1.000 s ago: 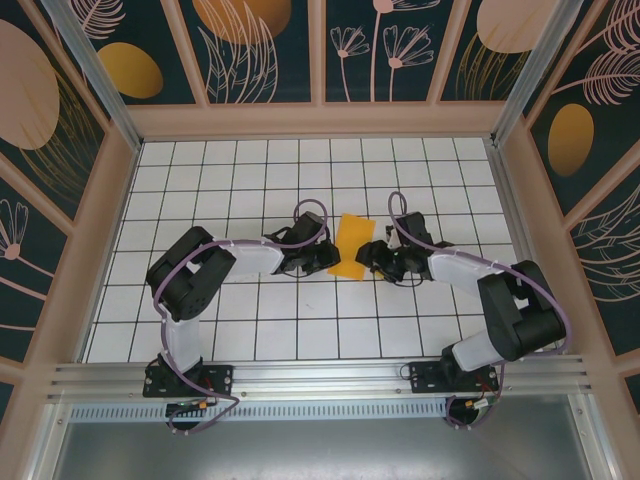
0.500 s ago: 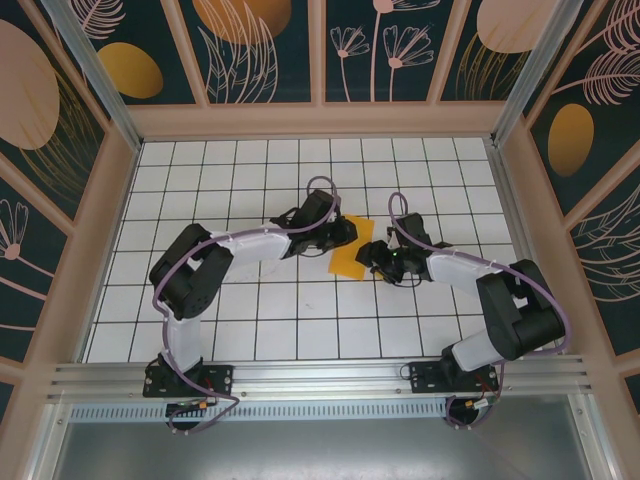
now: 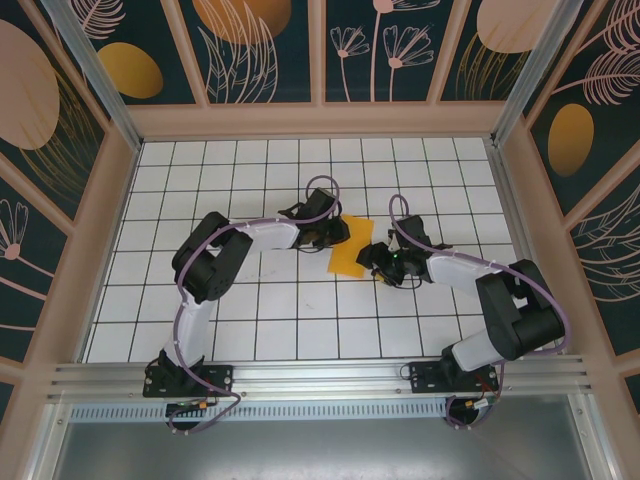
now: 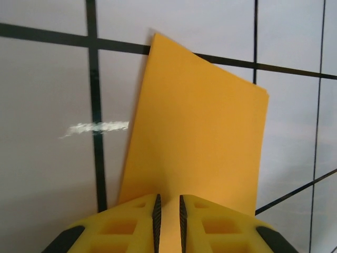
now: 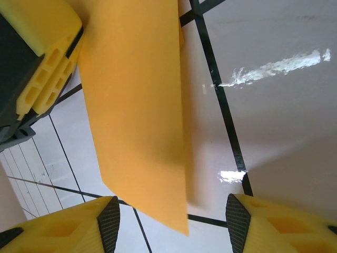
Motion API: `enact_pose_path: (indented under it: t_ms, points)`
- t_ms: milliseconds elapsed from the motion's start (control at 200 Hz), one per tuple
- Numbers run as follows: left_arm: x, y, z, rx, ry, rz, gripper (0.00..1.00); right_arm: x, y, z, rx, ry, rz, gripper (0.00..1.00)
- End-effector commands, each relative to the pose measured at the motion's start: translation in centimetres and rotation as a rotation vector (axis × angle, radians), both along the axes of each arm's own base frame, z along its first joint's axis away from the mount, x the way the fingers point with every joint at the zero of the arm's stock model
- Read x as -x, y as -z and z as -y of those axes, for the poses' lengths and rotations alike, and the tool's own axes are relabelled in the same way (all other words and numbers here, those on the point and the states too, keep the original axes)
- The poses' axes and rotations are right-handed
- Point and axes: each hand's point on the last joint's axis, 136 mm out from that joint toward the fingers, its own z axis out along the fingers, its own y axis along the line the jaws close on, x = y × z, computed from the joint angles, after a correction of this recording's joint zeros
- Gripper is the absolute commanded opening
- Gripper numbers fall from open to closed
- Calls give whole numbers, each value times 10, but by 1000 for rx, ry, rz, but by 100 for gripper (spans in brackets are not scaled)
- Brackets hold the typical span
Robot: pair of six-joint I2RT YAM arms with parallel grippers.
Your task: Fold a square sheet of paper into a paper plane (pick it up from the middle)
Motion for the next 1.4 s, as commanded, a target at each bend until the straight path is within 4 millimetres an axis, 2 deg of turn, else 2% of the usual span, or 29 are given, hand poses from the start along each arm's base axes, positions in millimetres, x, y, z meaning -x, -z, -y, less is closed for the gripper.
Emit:
enact_pose_path:
  t_ms: [0, 635, 816, 1246, 1396]
  points:
    - [6, 18, -5, -45, 9, -46, 19, 3, 3, -2, -5, 5, -10, 57]
    - [8, 30, -16, -64, -31, -84, 19, 14, 9, -20, -40, -42, -62, 52]
    - [9, 30, -16, -63, -31, -85, 19, 17, 5, -30, -80, -58, -58, 49]
    - [9, 31, -21, -69, -39, -86, 19, 9, -18, -17, -111, 41, 22, 39]
    - [9, 30, -20, -65, -37, -86, 19, 8, -19, -13, -120, 63, 23, 30]
